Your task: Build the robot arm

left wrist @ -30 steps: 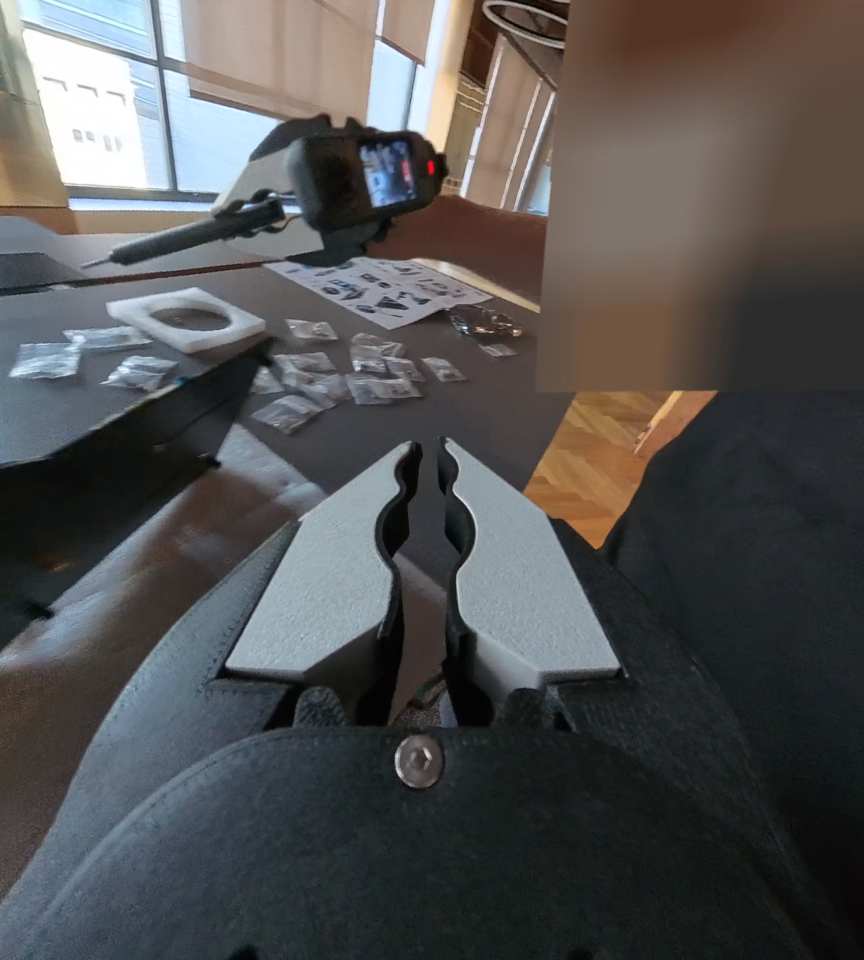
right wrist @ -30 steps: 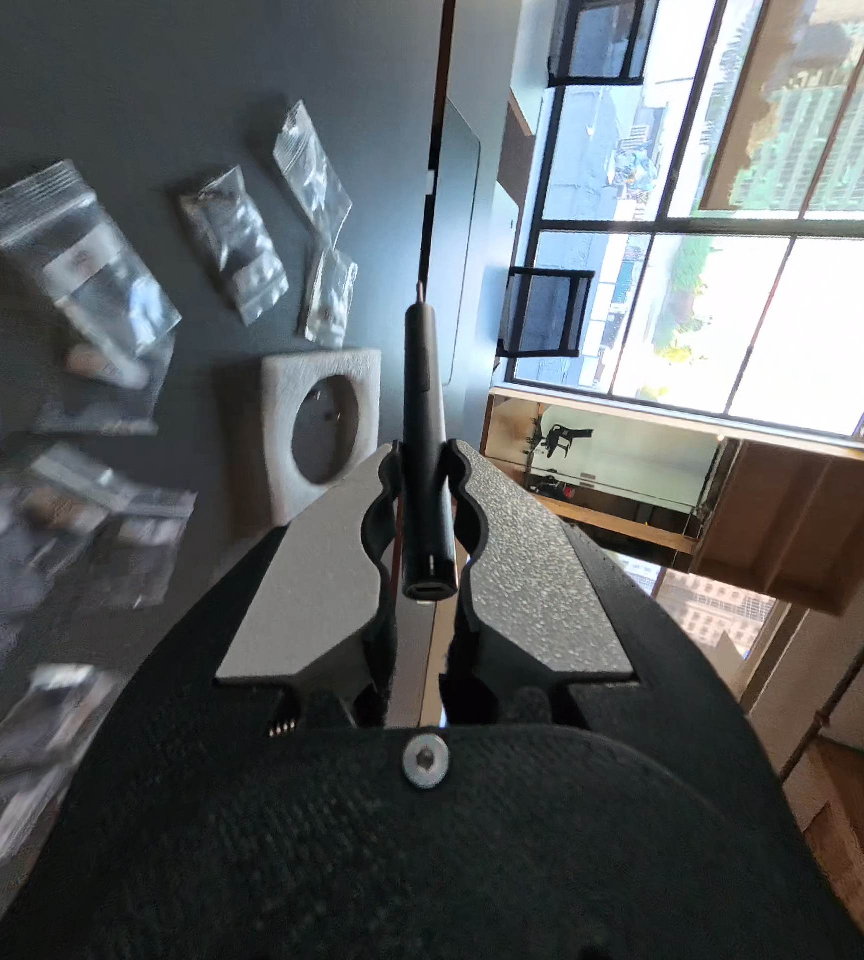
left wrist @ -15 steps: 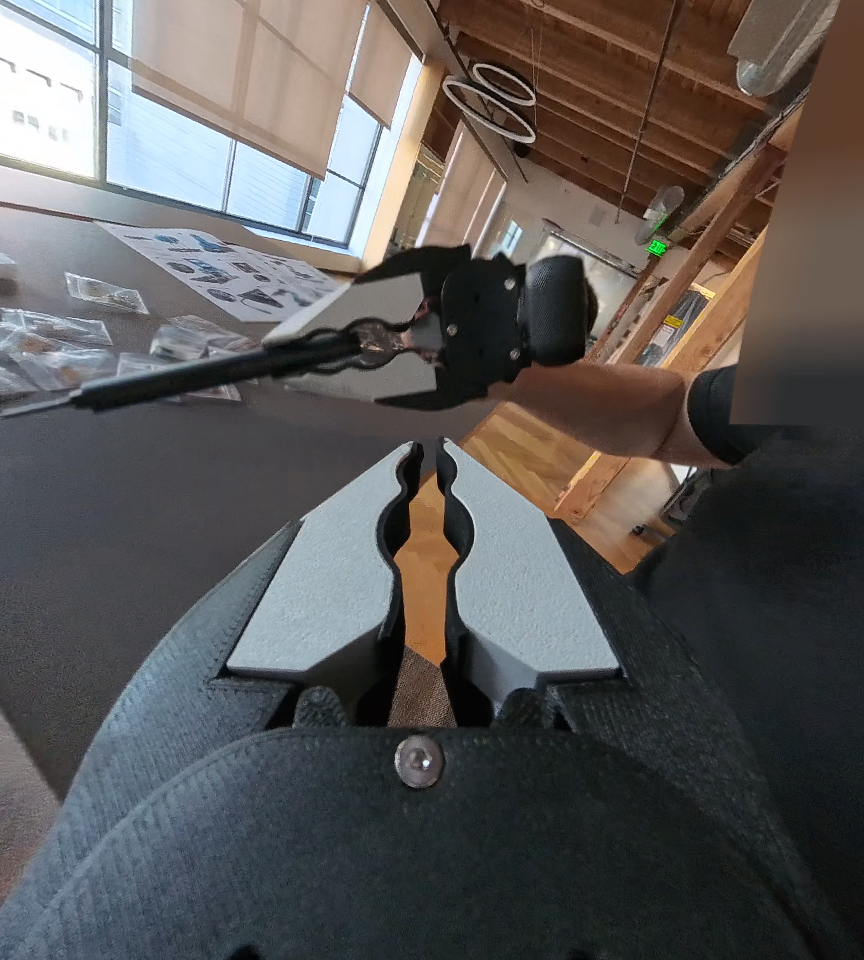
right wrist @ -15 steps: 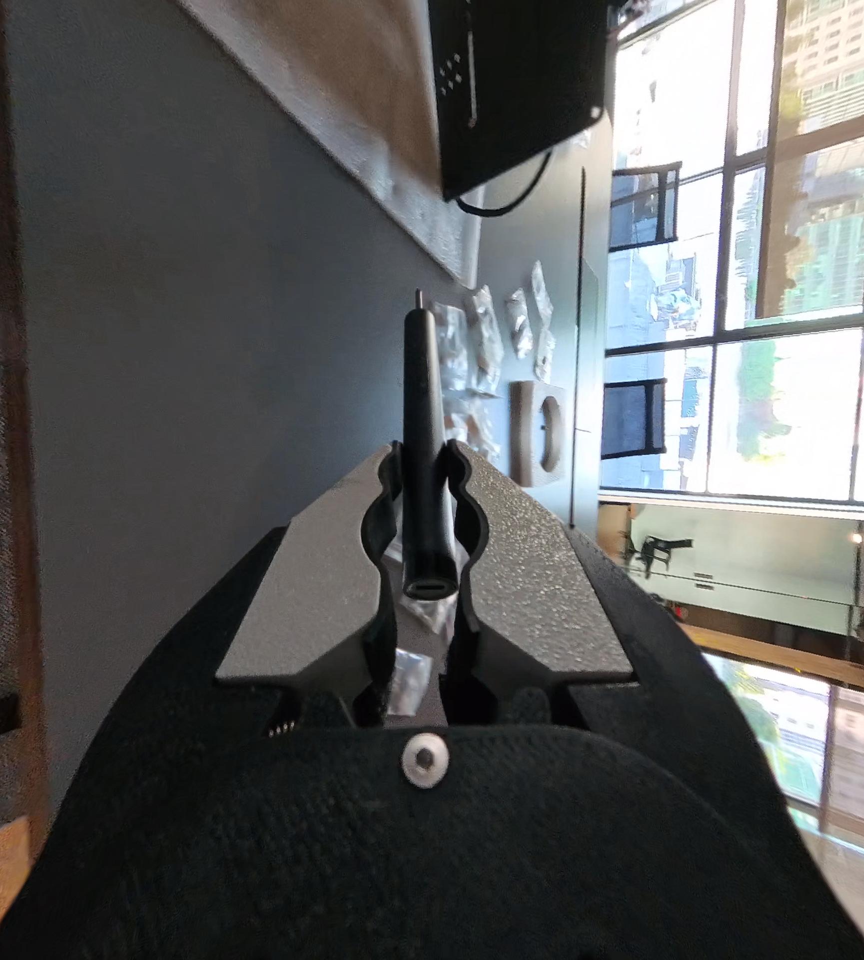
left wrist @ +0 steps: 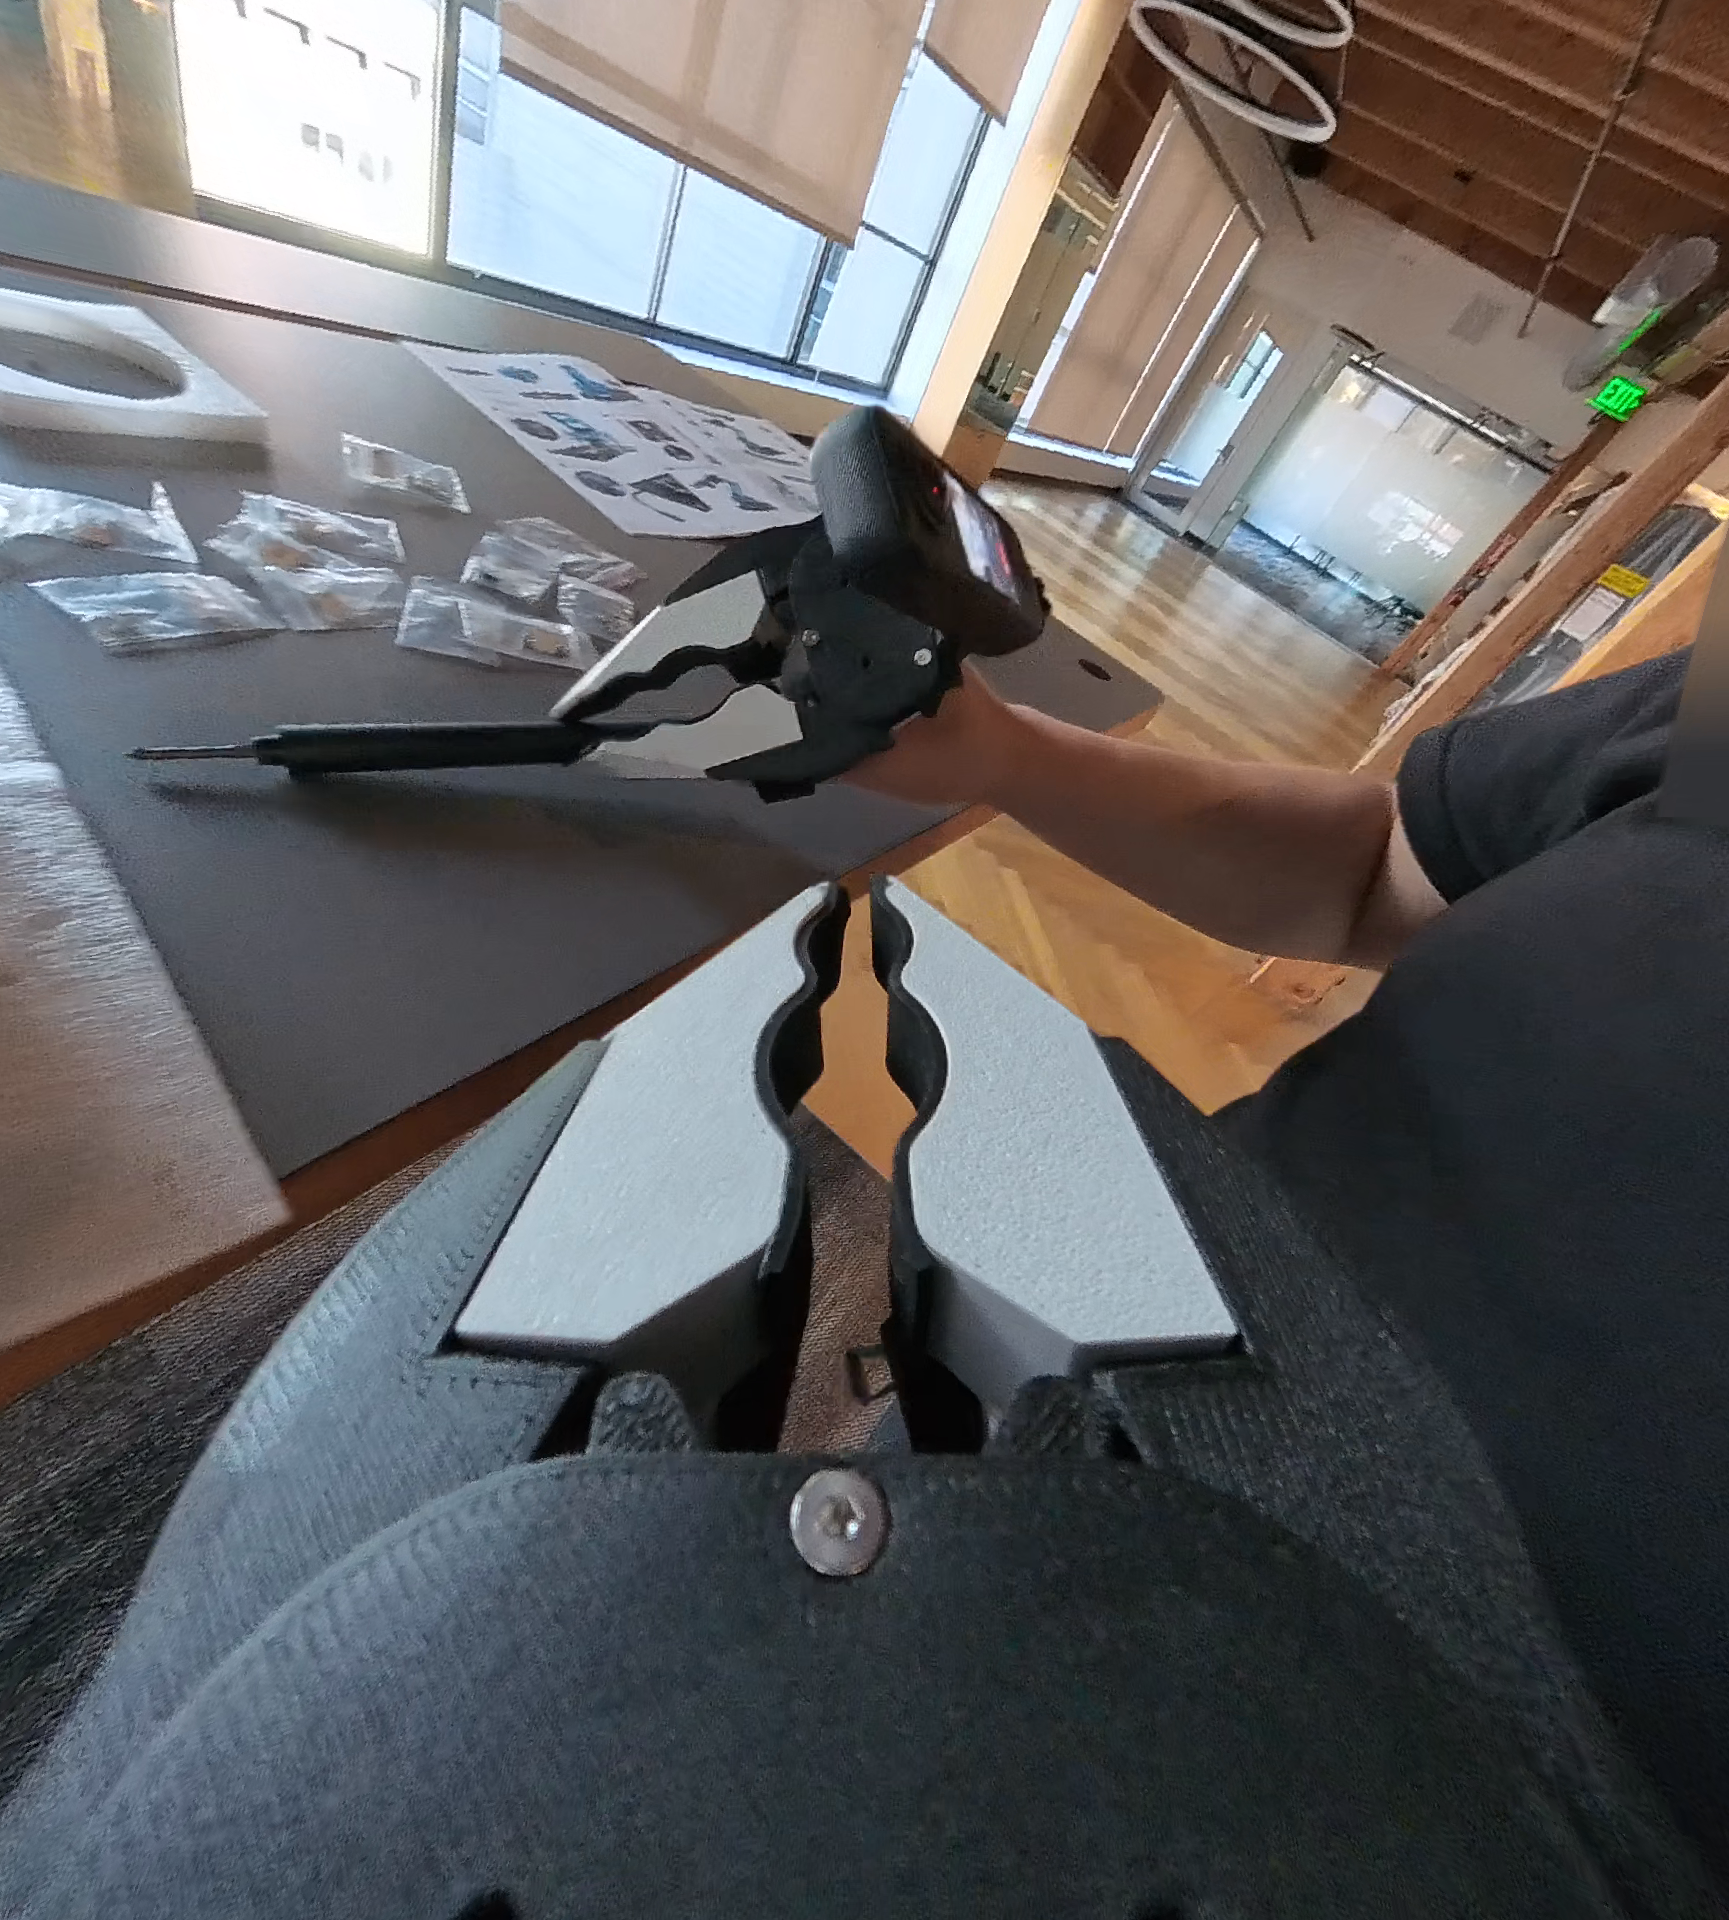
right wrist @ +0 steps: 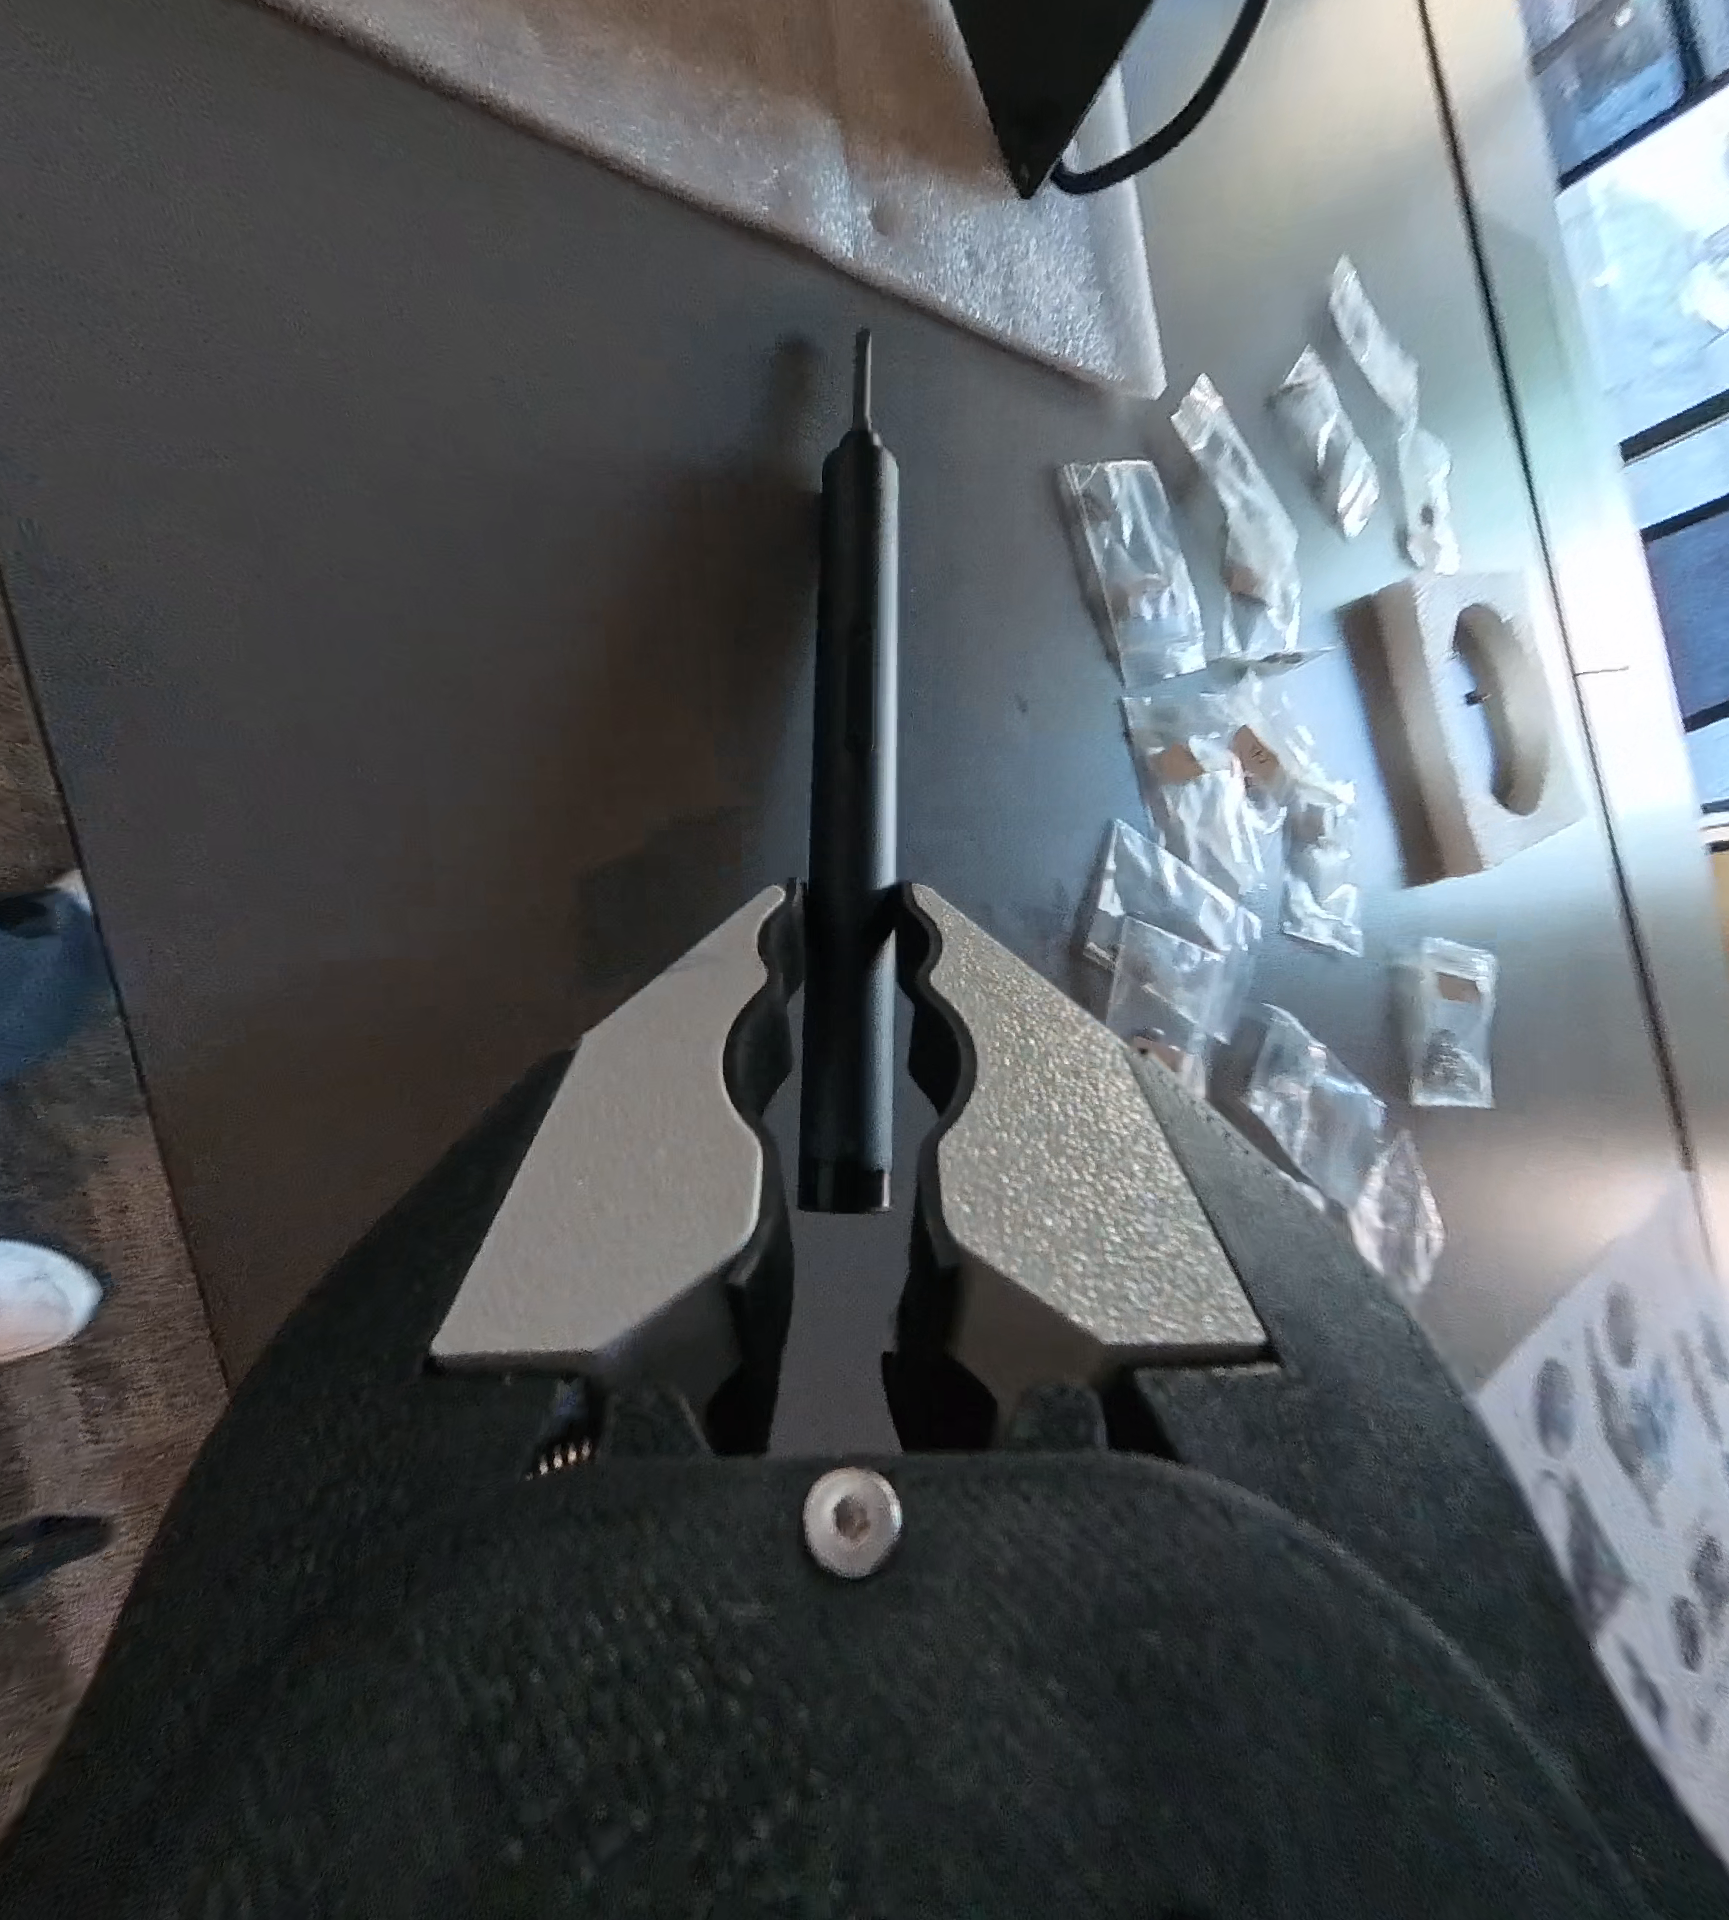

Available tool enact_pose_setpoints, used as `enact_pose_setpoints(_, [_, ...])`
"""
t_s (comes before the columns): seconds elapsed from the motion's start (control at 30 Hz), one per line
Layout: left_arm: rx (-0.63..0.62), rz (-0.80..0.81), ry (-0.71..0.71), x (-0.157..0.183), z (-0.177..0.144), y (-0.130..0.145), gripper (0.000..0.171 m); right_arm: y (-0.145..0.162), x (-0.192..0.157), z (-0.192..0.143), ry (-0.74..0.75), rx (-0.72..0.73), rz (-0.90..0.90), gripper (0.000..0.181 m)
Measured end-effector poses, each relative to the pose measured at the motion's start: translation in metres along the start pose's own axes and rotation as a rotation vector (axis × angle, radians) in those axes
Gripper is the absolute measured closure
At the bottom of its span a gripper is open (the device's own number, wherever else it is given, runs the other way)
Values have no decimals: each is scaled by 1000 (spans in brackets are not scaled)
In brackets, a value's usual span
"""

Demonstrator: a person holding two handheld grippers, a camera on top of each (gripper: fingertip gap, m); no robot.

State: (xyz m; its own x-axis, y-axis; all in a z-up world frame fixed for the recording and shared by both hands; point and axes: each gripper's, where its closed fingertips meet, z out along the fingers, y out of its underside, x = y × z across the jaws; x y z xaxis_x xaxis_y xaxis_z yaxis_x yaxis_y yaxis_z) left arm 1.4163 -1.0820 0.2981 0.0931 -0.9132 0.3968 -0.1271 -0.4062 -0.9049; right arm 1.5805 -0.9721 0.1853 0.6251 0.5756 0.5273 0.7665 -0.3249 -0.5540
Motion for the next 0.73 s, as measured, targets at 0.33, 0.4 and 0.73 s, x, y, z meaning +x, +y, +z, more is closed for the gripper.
enact_pose_setpoints(0.33, [-49,105,15,-101,-61,-56,162,-18,-6,13,-337,-27,398,149])
enact_pose_setpoints(0.4, [-52,153,18,-124,-75,-74,160,-37,5,7,-367,54,501,146])
enact_pose_setpoints(0.73, [-174,89,-41,-209,-86,-145,159,-152,100,21,-481,427,577,156])
